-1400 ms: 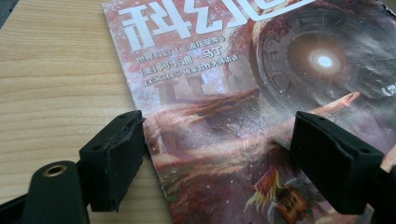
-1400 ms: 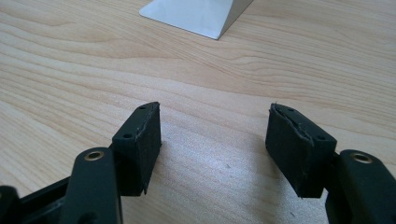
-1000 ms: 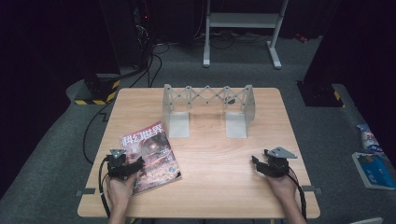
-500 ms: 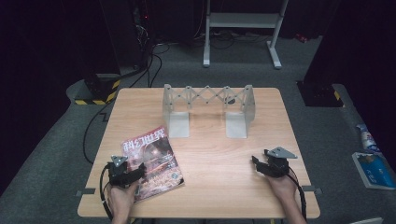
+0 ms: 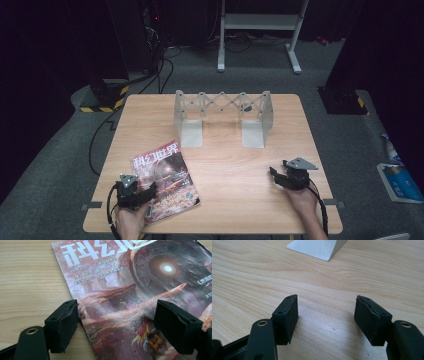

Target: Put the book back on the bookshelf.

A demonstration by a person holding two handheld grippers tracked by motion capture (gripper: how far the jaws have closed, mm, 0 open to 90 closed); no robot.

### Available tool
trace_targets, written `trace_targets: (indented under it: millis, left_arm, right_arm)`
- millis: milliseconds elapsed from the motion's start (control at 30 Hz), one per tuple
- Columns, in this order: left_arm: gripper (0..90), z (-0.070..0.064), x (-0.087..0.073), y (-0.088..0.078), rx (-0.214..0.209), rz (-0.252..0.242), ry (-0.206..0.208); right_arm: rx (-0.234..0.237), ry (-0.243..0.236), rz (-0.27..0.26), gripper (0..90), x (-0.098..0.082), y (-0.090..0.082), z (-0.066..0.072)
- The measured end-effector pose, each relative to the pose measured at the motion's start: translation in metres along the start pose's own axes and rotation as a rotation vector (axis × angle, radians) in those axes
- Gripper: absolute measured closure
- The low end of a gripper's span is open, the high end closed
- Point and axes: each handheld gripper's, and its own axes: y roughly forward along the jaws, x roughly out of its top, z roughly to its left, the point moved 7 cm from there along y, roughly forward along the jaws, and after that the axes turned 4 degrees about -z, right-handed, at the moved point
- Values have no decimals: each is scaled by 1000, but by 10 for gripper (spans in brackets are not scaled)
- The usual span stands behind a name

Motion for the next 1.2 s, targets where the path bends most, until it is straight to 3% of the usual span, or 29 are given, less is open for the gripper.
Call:
trace_targets:
  millis: [1033, 1200]
  left_arm:
    - [198, -17, -9, -11, -47, 31, 38]
    - [198, -25, -8, -9, -62, 37, 47]
  right_arm:
    - [1, 2, 0, 358, 0, 0, 0]
    - [1, 1, 0, 358, 0, 0, 0]
